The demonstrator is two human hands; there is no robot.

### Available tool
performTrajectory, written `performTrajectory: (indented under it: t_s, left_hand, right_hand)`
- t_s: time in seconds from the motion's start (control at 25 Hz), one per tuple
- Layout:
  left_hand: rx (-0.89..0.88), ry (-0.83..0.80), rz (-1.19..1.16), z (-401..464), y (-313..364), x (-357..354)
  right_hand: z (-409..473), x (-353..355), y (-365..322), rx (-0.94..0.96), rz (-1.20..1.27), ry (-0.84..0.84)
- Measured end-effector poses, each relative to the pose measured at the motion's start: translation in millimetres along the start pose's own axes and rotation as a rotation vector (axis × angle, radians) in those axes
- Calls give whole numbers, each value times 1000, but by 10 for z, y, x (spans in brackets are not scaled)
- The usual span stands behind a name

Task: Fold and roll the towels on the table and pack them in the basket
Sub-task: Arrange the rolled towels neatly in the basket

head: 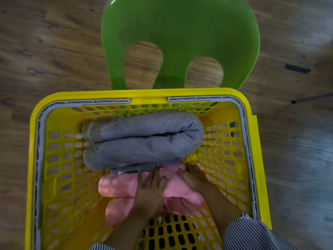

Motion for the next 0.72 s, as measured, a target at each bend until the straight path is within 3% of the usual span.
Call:
performTrajectory:
  t_s: [0.12, 0.36, 0.48, 0.6, 0.72]
  left_hand:
    - [67, 37, 16, -39, 12, -53]
    - [58, 108, -6, -83, 5, -52]
    - [73, 131, -21, -179, -184, 1]
    - [65, 119, -92, -379, -492, 70]
    - [71, 248, -101, -486, -722, 105]
  right_hand:
    - [-40, -23, -55, -104, 136, -106]
    - [-154, 43, -149, -241, 657, -100]
    - [-174, 26, -103, -198, 486, 82]
    - [-222, -86, -17, -34, 275, 107]
    - [-434, -113, -204, 220, -50, 322]
Point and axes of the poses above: each hand's wrist, its own z-axis towards the middle knuckle, its own x-axis out of the back of the hand, y = z × x, the point moved 1 cm from there along z, towards the middle knuckle, and after that the axes turned 11 degrees about y, right-handed, at the moved point
